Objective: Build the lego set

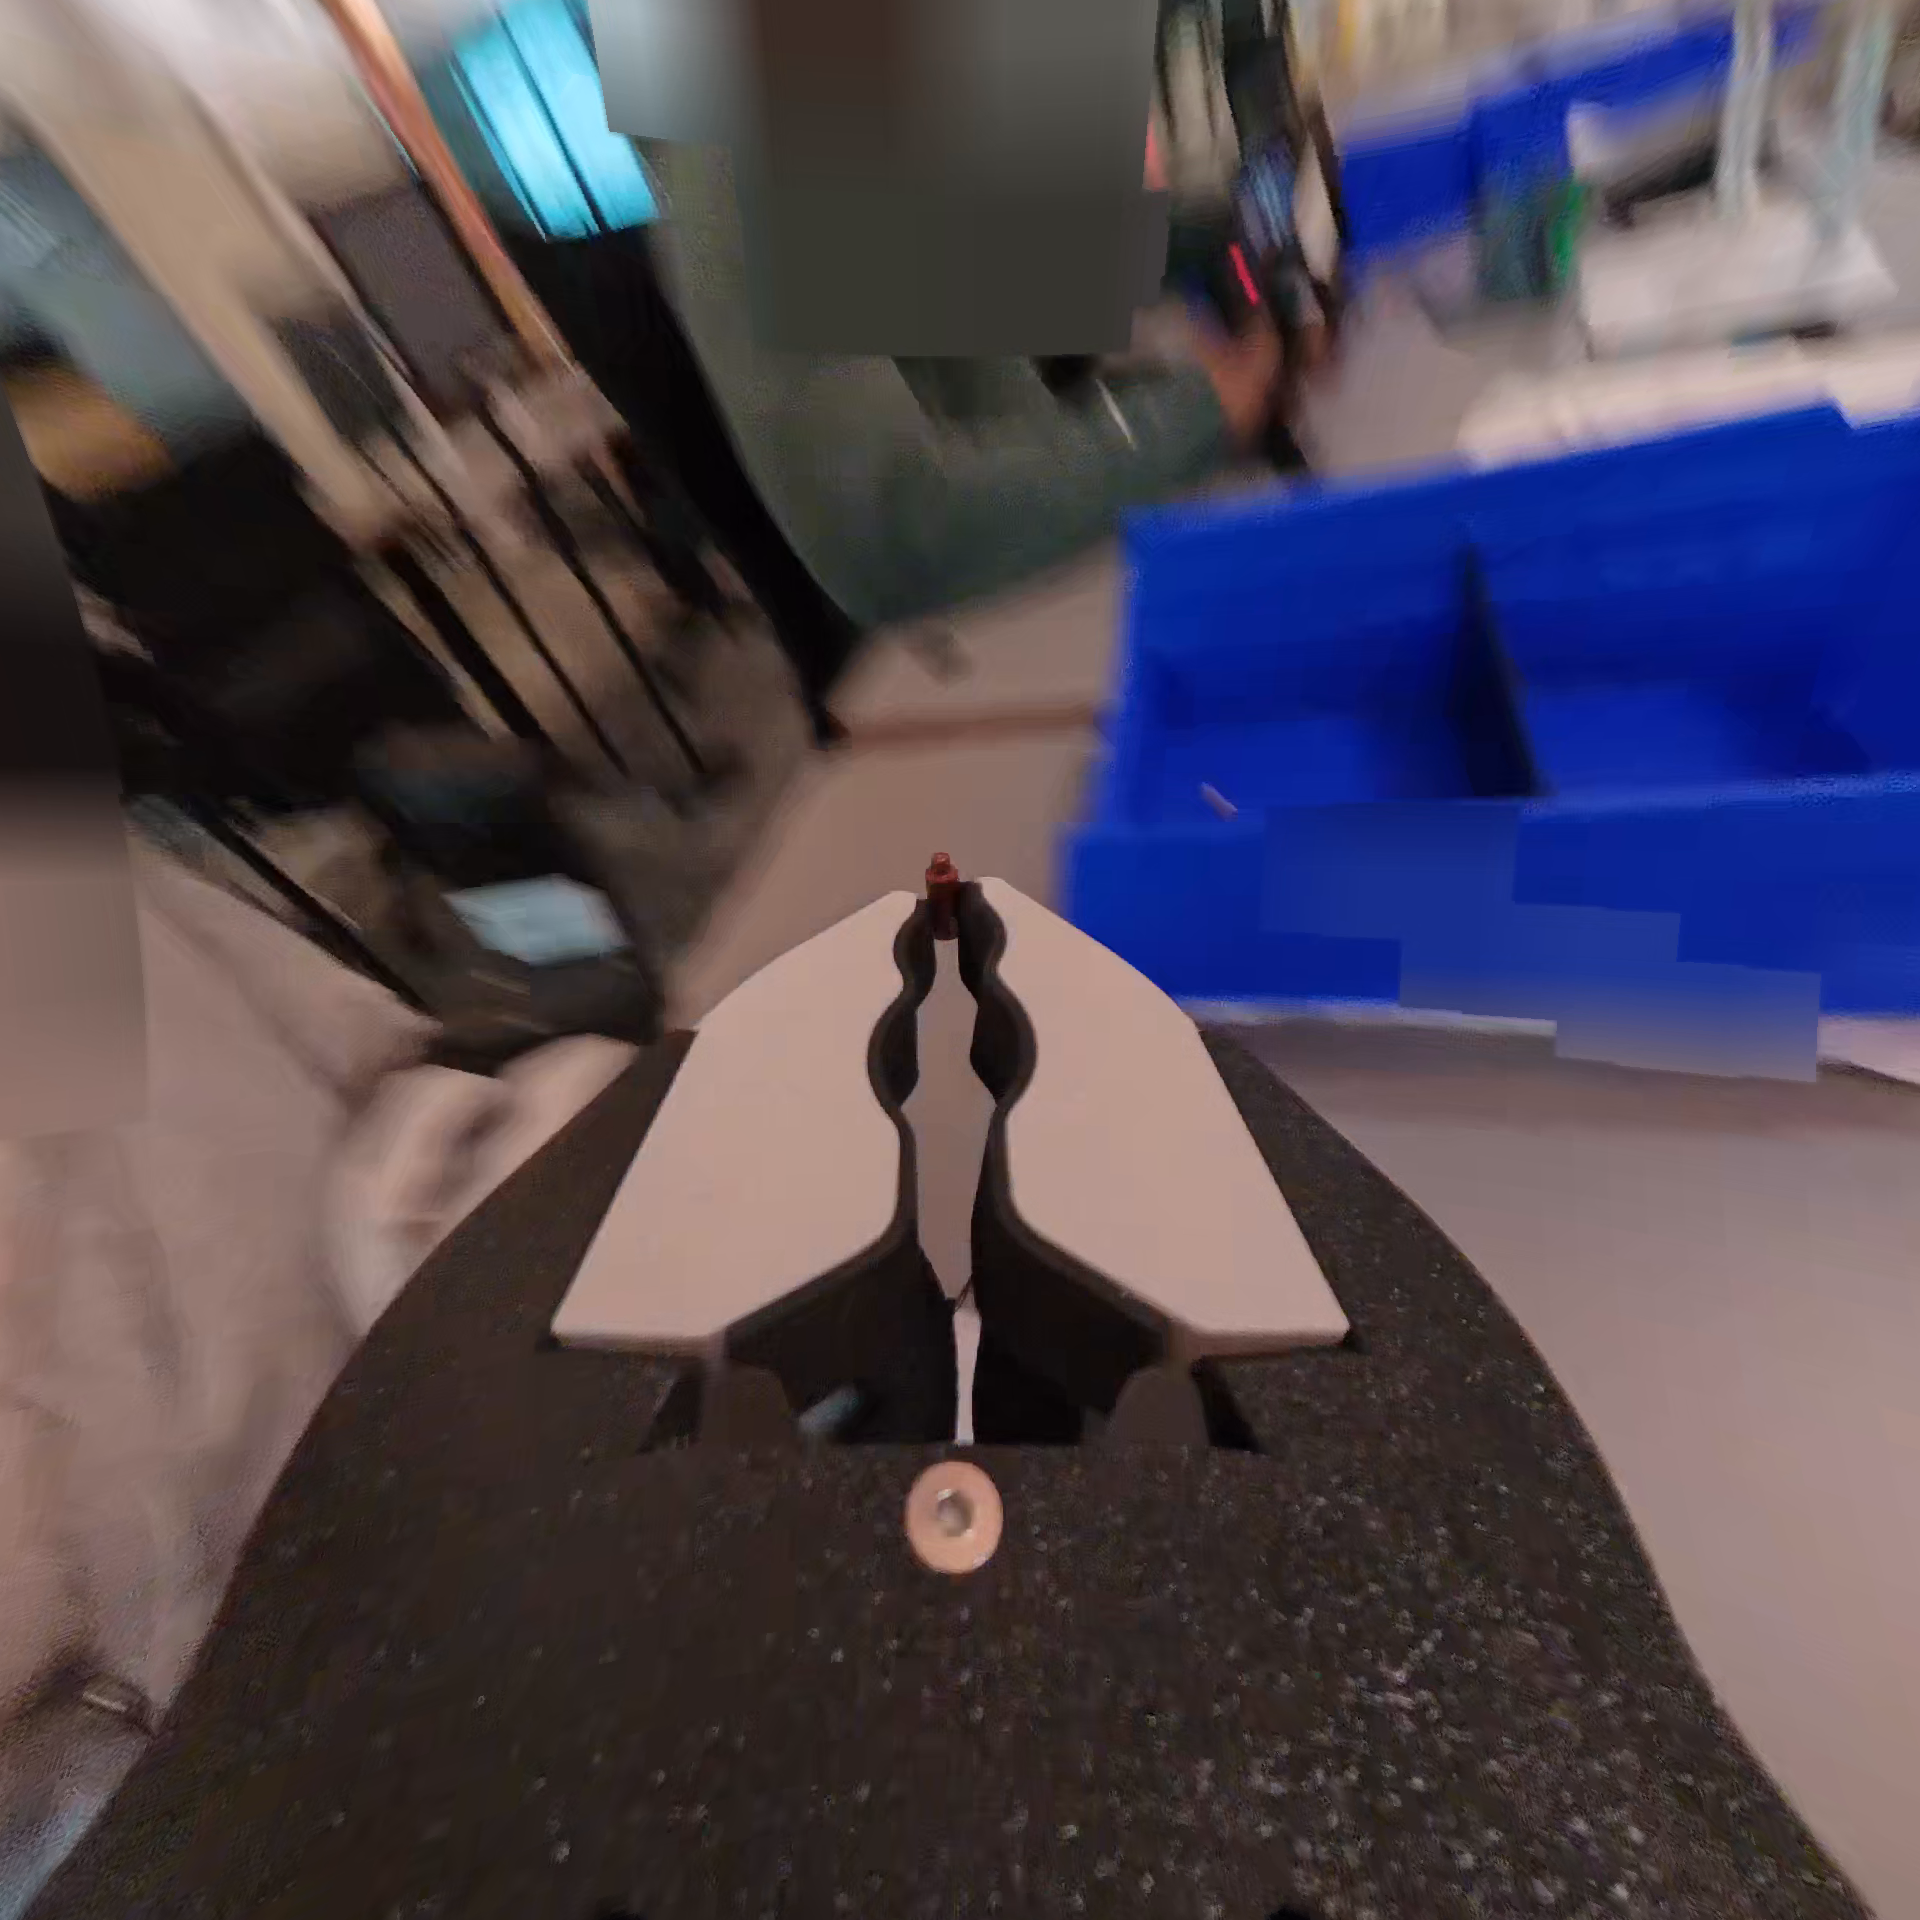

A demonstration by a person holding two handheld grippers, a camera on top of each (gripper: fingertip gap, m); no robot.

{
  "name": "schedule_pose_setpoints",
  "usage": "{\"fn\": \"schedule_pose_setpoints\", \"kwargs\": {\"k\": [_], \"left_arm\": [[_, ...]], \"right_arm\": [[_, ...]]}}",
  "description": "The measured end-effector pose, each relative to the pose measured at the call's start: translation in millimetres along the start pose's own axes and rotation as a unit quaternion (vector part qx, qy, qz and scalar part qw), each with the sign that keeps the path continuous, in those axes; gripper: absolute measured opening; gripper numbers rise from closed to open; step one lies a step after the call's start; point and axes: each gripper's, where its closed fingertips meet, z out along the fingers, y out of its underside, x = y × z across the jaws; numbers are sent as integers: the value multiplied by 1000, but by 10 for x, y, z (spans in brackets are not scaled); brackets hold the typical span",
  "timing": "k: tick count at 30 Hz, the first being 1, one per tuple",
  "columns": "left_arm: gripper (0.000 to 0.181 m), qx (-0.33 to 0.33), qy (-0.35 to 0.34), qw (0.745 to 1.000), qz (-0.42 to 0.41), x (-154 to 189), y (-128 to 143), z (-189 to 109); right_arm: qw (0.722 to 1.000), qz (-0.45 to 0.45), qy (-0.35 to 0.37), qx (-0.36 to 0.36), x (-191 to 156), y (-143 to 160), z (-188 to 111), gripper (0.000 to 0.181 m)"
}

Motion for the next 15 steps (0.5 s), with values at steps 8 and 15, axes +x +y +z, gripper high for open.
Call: {"fn": "schedule_pose_setpoints", "kwargs": {"k": [8, 15], "left_arm": [[3, -72, -17, 997, 4, 114, 157, 509], [4, -131, -26, 987, 94, 166, 340, 1003]], "right_arm": [[922, 180, -133, 316, -1282, 238, -1154, 4], [968, 152, 171, 98, -971, 1333, -1883, 4]]}}
